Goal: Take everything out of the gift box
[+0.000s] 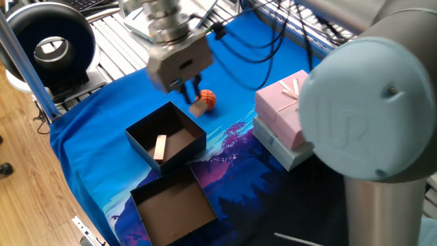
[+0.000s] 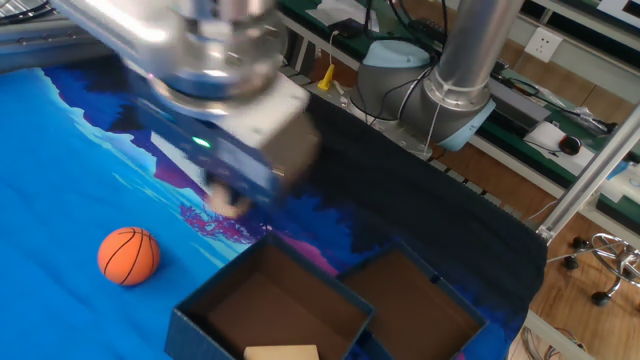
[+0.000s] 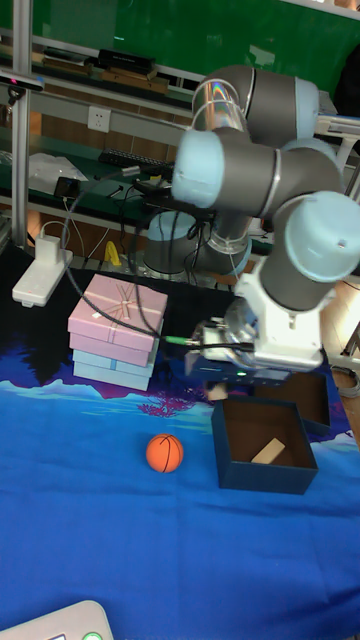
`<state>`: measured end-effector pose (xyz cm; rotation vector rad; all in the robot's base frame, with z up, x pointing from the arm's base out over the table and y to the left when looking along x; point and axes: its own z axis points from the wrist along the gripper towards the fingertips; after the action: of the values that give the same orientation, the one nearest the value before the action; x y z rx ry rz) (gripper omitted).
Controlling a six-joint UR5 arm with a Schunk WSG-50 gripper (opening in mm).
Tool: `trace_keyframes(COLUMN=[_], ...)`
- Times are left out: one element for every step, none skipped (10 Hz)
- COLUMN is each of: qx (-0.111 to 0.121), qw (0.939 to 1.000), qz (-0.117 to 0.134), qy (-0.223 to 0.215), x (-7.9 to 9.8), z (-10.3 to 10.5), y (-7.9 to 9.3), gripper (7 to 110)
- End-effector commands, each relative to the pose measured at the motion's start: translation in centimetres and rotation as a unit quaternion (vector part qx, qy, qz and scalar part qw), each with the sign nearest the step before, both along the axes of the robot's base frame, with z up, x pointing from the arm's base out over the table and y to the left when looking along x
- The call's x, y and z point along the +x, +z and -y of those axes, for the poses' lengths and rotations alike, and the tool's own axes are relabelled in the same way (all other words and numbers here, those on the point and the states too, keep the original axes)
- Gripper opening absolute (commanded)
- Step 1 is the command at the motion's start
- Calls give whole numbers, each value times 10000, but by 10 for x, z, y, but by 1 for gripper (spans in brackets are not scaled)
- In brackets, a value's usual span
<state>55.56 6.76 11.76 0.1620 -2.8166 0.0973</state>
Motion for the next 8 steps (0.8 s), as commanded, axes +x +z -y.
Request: trace_keyframes(qx=[-209, 62, 593, 426, 173, 221, 243, 136], qw=[9963, 9936, 9868, 9826, 9784, 9787, 9799, 9818], qz=[591, 697, 672, 767, 843, 856, 873, 854], qy=[585, 885, 1348, 1638, 1879, 1853, 1776, 1694], x=[32, 43, 44, 52, 61, 63, 66, 67], z=[57, 49, 34, 43, 53, 47, 35, 28], y=[-28, -42, -55, -55, -51, -52, -51, -46], gripper=[7, 7, 44, 44, 44, 44, 66, 66])
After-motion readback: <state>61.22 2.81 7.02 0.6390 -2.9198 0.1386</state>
